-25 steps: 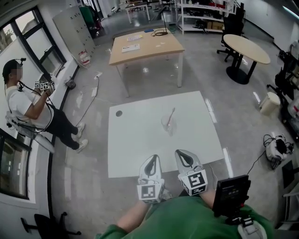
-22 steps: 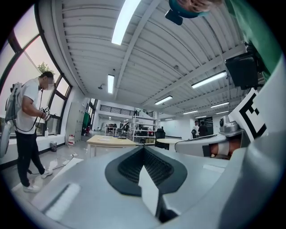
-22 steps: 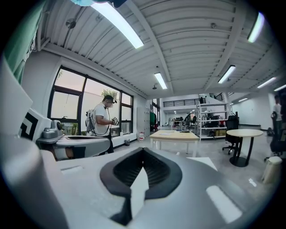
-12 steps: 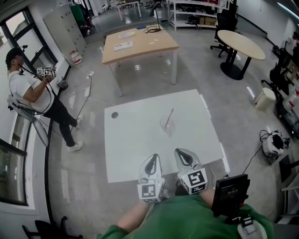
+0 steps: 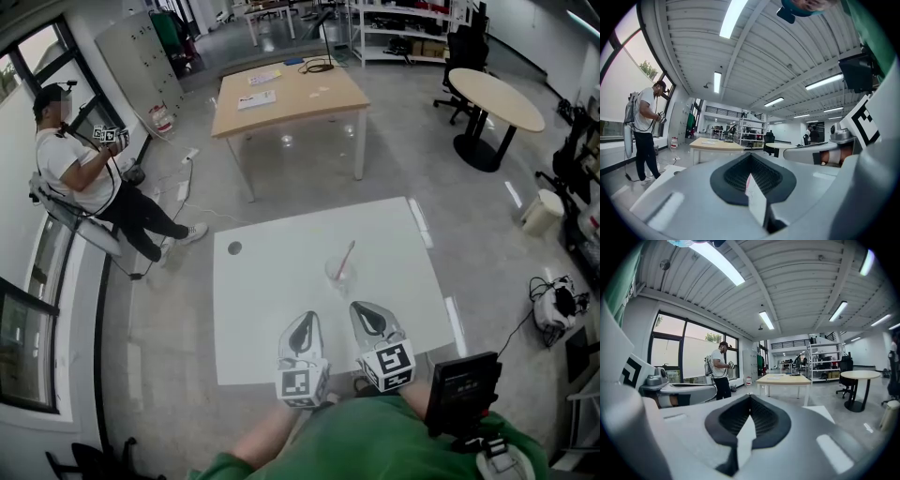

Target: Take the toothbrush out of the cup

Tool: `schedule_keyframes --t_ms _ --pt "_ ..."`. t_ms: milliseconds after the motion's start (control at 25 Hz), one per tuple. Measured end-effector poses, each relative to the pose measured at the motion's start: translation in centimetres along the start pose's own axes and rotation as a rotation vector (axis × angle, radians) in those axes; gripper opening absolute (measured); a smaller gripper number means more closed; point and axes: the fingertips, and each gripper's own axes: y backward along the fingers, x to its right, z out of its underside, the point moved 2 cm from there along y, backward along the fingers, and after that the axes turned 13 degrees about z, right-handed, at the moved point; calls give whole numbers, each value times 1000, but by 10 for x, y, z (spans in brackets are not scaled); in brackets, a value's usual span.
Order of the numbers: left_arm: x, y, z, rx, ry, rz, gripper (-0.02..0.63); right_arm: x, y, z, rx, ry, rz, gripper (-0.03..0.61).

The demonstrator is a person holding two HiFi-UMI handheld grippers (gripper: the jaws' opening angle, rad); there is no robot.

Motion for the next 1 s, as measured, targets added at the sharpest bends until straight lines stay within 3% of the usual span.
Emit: schedule_keyframes --t_ms 480,1000 --pt "-23 -76 18 -86 5 -22 6 48 -68 14 -47 -78 -52 2" --pt "-46 -129 60 -204 42 -46 6 81 -131 55 -183 -111 -77 3"
